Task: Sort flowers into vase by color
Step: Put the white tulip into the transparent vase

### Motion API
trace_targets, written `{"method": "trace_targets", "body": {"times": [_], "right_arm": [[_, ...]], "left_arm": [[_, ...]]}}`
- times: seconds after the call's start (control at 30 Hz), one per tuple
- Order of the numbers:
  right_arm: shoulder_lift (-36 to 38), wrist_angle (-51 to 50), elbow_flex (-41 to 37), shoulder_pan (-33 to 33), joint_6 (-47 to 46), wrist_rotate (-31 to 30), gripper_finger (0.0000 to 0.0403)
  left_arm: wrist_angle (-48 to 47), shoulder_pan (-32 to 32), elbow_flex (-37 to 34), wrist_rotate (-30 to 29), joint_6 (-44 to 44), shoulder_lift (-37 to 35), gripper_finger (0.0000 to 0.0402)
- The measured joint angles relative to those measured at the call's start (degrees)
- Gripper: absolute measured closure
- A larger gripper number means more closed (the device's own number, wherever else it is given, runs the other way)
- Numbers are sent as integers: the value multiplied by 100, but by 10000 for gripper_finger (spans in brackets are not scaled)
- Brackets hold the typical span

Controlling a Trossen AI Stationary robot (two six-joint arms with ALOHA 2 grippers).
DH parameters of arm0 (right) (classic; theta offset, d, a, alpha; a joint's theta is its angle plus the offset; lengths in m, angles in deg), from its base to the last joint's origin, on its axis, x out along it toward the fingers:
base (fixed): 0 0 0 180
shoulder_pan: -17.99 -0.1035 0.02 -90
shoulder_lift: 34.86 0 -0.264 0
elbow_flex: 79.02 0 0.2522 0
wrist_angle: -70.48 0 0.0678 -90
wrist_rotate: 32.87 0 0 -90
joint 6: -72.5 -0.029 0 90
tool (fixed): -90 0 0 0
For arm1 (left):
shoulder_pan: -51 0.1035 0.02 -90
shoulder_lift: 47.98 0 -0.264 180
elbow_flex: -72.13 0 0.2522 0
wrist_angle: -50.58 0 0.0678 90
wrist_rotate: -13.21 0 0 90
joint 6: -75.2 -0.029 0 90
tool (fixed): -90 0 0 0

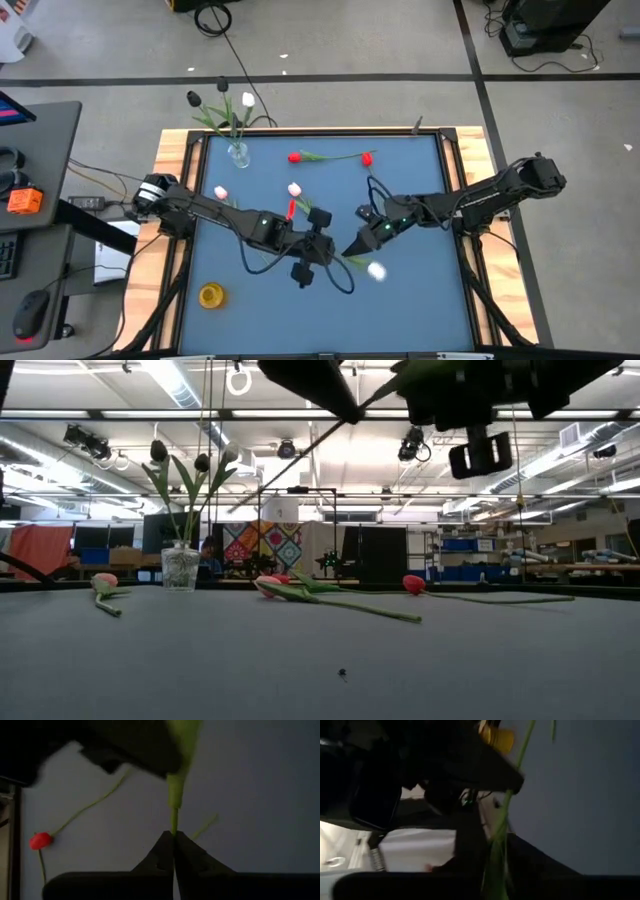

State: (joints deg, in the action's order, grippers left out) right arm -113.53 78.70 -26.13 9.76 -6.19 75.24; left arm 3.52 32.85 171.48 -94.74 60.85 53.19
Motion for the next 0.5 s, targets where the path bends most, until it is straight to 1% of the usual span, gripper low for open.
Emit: {"method": "trace_targets", "body": {"times": [0.17,0.27,0.4,0.5], "right_arm": [[73,-75,0,94,567,-323,251],[248,-168,0,174,807,-518,223],[555,-655,2,324,982,-680,206],[879,-1046,2,410,1121,-953,205]], "left_arm": [[-620,-110,1,45,38,-71,399],[-705,-177,0,142,101,-81,400],[-851,-255,-64,268,250,-127,400],[-728,-267,-370,326,365,-313,400]]}}
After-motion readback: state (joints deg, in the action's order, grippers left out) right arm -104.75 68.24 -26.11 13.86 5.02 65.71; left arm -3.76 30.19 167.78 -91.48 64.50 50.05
